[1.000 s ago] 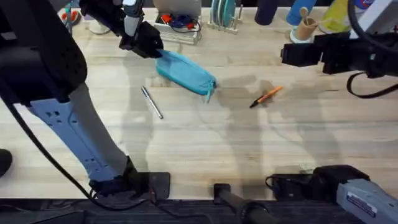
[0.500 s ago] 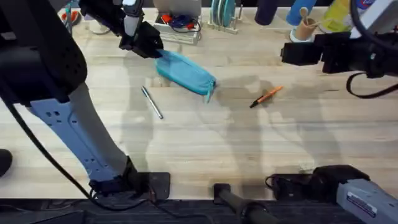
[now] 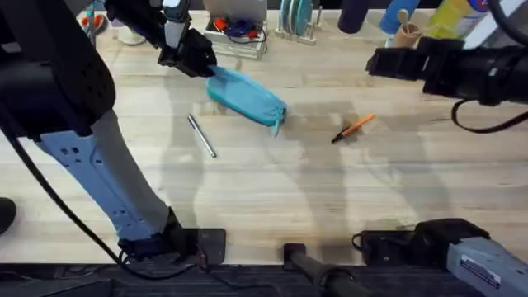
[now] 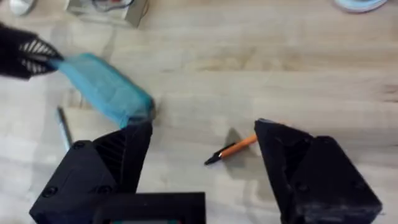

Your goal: Unzip the bag, pick up the pens from the table one at a time and place them inside, then zip the bag closed.

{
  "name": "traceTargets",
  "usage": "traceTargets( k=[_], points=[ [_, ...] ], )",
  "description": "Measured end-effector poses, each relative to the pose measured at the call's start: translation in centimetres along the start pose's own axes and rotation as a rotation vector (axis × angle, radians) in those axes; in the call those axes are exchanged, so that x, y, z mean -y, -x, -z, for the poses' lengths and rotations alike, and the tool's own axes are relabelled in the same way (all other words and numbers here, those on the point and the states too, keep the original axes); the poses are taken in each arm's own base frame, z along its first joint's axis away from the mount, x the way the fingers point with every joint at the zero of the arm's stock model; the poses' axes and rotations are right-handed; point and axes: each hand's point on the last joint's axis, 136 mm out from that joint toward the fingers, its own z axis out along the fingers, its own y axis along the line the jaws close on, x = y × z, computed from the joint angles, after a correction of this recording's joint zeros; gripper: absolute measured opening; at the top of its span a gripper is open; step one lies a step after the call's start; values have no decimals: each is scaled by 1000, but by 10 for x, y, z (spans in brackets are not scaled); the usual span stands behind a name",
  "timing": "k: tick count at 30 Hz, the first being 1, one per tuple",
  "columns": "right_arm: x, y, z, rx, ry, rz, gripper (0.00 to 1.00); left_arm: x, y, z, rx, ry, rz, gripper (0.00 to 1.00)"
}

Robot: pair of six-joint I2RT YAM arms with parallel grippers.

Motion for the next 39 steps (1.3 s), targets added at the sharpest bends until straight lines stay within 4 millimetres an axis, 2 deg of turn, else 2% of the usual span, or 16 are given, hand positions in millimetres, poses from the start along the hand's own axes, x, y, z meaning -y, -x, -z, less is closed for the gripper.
traceTargets(
  k=[6,14,18,28,33,39],
  points=[
    [-16,-21,-9,-98,46,-25,998,0,0,0,0,0,0,42],
    [-53,-44,-20,-194,135,33,998,0,0,0,0,0,0,42],
    [-65,-57,-28,-251,156,47,998,0,0,0,0,0,0,42],
    [-88,-89,-63,-387,177,89,998,0,0,0,0,0,0,42],
    [-102,-95,-83,-400,202,117,998,0,0,0,0,0,1,42],
    [-107,-99,-101,-413,204,111,998,0,0,0,0,0,0,42]
  ],
)
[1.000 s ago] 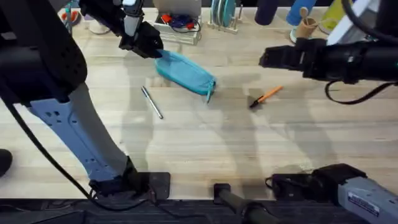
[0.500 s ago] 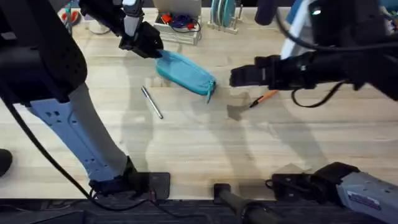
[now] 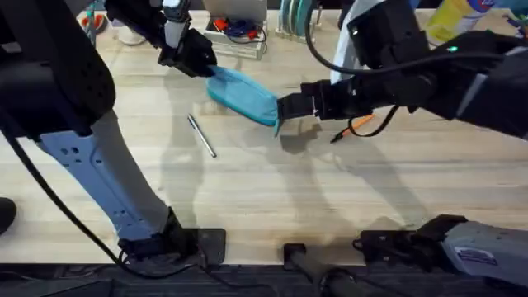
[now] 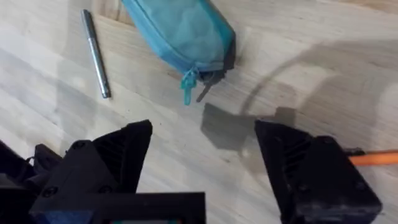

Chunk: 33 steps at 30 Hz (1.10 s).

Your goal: Unzip the bag, pick up the pens from the table one at a time and place them inside, then zip the bag closed.

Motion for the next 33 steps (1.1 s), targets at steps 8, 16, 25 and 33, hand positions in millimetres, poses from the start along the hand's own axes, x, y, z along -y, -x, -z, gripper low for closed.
traceTargets(
  k=[8,16,25,33],
  points=[
    [0,6,-20,0,6,1,997,0,0,0,0,0,0,42],
    [2,4,-37,-23,1,-60,997,0,0,0,0,0,0,42],
    [-3,4,-63,-33,13,-55,997,0,0,0,0,0,0,42],
    [-4,7,-68,-21,22,-57,989,0,0,0,0,0,0,42]
  ],
)
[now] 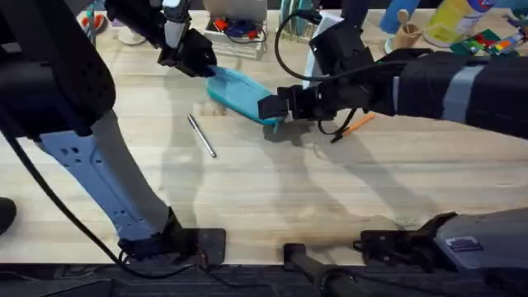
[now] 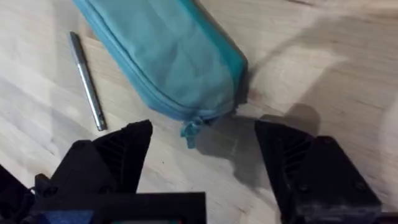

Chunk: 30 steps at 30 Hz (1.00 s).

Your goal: Unzip the bag, pick up the pens from the table one at a time and place them inside, then zip the bag closed.

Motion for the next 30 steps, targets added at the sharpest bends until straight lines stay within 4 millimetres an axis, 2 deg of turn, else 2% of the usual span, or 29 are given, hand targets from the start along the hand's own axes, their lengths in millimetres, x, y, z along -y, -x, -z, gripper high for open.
traceTargets(
  k=[5,8,10,11,18,24,30],
  points=[
    [-2,4,0,14,8,4,946,0,0,0,0,0,0,42],
    [-2,4,0,14,8,1,887,0,0,0,0,0,0,42],
    [-2,4,0,15,8,1,825,0,0,0,0,0,0,42],
    [-2,4,0,15,8,1,727,0,0,0,0,0,0,42],
    [-3,4,0,14,9,-1,486,0,0,0,0,0,0,42],
    [-3,3,0,13,9,0,326,0,0,0,0,0,0,42],
    [-3,3,0,12,8,-1,223,0,0,0,0,0,0,43]
  ],
)
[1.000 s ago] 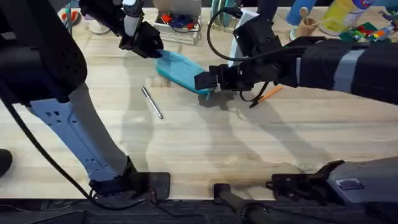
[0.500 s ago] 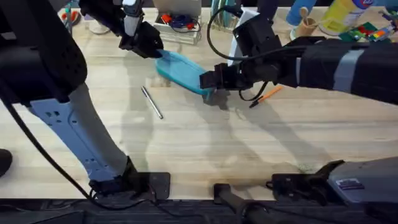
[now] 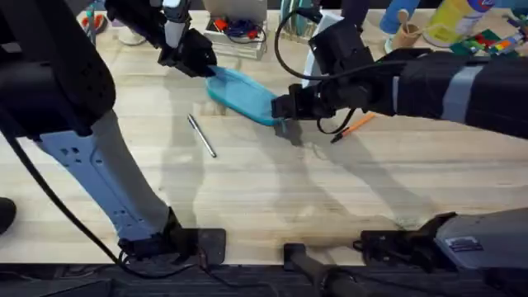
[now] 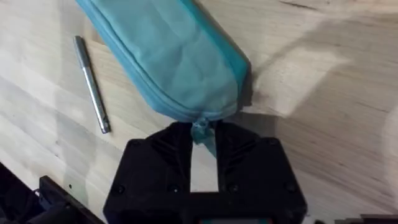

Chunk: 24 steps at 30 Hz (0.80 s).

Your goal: Unzip the bag, pick up the pens from the table one at a time and place them inside, then zip the bag closed.

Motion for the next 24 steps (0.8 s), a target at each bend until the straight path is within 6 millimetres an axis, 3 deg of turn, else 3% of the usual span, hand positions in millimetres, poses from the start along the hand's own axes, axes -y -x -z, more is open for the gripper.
traceTargets(
  k=[8,13,24],
  points=[
    [0,0,0,0,0,0,149,0,0,0,0,0,0,42],
    [1,-1,0,-3,-2,-1,45,0,0,0,1,0,0,42],
    [3,-10,2,-50,-21,-13,31,1,1,0,2,-2,2,42]
  ],
)
